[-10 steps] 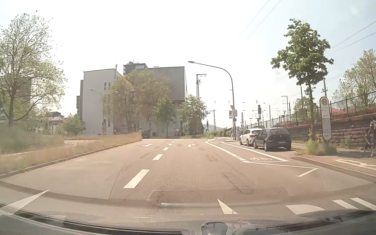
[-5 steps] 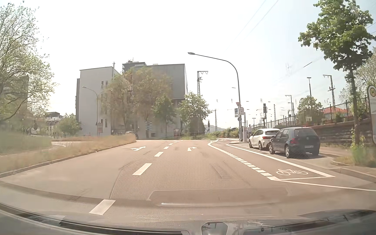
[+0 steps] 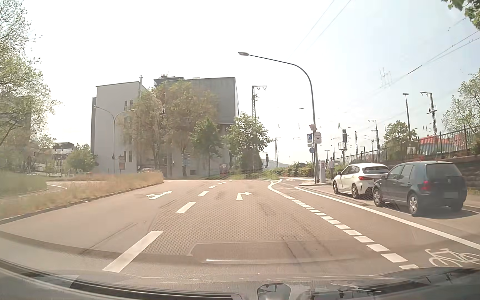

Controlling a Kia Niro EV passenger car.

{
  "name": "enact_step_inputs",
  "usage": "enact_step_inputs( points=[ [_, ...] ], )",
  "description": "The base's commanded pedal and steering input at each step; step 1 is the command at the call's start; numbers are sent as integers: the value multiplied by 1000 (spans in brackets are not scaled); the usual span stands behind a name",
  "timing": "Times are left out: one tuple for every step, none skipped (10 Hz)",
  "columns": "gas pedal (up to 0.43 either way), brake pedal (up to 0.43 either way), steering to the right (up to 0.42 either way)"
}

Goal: Follow the waypoints while adhering to traffic rules and regulations

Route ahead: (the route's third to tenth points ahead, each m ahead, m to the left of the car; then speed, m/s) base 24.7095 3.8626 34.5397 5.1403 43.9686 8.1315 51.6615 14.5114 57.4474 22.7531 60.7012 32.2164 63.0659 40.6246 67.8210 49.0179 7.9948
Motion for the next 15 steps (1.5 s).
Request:
enact_step_inputs(
  points=[
    [98, 0, 0],
    [87, 0, 0],
    [67, 0, 1],
    [59, 0, 1],
    [59, 0, 2],
    [59, 0, 3],
    [59, 0, 4],
    [59, 0, 4],
    [59, 0, 4],
    [59, 0, 5],
    [67, 0, 5],
    [67, 0, 5],
    [67, 0, 5],
    [67, 0, 5],
    [67, 0, 5]
  ],
)
